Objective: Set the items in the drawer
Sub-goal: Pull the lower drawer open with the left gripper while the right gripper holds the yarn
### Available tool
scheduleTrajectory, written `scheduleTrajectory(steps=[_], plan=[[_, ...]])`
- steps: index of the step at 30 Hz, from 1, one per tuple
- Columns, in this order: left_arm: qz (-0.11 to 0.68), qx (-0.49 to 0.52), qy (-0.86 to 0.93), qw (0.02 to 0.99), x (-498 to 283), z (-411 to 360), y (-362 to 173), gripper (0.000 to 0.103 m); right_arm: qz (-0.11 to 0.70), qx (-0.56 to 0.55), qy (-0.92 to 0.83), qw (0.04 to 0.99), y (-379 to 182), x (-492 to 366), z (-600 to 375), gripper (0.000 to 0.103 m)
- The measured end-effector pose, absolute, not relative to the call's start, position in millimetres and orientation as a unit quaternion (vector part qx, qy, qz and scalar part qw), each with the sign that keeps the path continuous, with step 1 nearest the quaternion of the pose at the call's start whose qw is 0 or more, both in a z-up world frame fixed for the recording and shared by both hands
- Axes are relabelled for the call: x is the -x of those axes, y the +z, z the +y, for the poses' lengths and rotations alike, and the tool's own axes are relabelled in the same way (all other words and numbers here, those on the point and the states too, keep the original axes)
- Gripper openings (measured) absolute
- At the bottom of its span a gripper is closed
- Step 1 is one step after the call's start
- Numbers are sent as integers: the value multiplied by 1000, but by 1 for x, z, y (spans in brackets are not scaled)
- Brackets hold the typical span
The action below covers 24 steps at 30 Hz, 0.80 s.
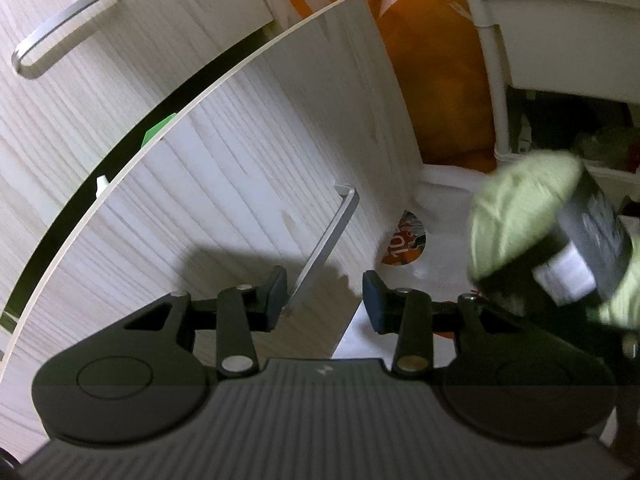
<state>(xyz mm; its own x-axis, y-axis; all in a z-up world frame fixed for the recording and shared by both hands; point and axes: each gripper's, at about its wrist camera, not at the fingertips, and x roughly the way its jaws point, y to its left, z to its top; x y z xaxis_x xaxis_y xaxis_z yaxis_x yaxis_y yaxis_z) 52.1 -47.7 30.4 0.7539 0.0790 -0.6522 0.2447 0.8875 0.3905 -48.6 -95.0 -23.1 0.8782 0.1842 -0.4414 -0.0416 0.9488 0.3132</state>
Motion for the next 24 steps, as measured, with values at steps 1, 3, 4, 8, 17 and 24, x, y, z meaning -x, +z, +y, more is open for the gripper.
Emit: scheduleTrajectory(steps=[1,3,4,8,17,24], plan=[[347,-231,-46,908,-52,-47,30,39,240,-145,56,958,-21,46,-96,54],[345,-228,-47,909,-52,-46,30,39,240,-143,58,958,-15,41,-97,54],[344,-226,-47,910,-52,-45,30,39,240,-141,60,959,-12,38,-97,54],[340,-223,-49,912,-51,-44,28,39,234,-119,62,963,3,30,-94,54],[327,-227,-43,916,-49,-44,24,35,229,-121,58,964,19,9,-94,54],[316,-211,-35,924,-45,-40,23,33,215,-132,64,965,16,7,-87,54]])
